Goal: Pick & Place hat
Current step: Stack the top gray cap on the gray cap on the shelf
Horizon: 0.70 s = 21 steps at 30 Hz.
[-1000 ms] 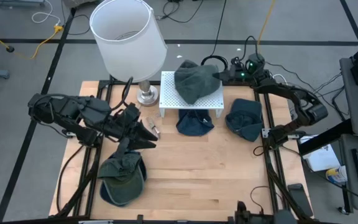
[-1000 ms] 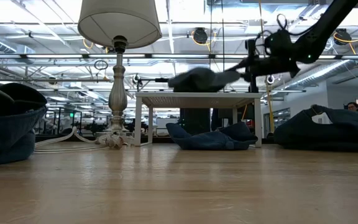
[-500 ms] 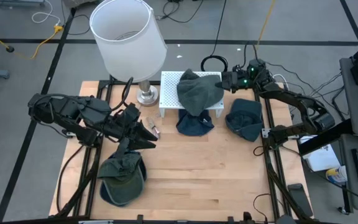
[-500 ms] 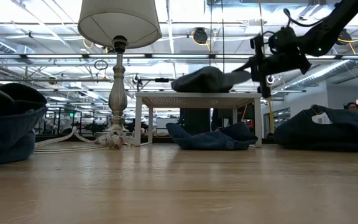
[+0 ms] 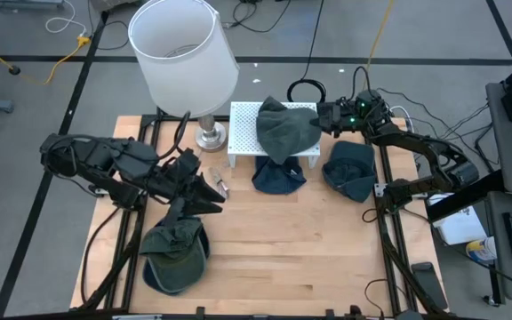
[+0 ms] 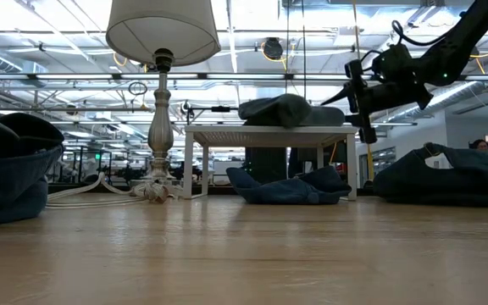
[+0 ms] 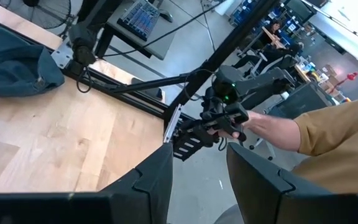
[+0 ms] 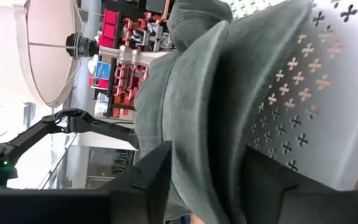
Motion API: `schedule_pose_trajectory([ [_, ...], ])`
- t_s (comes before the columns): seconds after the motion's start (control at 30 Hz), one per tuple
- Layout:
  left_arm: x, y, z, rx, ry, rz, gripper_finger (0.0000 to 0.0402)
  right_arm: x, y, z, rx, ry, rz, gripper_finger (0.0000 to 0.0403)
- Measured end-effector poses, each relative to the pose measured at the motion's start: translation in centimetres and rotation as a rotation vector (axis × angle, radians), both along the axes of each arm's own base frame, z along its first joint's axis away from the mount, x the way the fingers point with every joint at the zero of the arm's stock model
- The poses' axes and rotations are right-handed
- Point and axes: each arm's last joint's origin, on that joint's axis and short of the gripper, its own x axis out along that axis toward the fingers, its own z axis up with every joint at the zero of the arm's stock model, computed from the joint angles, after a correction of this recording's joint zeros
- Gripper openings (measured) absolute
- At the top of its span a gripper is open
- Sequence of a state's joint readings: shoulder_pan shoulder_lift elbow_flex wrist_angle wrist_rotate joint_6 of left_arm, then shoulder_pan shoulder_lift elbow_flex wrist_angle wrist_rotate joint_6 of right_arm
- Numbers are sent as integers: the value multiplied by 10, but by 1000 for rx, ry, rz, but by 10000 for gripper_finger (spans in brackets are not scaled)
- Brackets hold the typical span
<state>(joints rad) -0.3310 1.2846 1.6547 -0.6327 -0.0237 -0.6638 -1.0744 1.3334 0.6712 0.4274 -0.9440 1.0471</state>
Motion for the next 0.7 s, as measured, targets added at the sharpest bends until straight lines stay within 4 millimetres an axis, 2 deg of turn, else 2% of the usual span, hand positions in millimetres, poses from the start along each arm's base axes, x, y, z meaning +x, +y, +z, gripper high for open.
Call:
schedule_pose_trajectory([
  [0.27,-2,-4,0,0,-1,-19,154,0,0,0,40,-4,-8,213],
  [0.7,-2,-5,0,-26,7,-37,154,-6,-3,-2,36,18,-52,209],
])
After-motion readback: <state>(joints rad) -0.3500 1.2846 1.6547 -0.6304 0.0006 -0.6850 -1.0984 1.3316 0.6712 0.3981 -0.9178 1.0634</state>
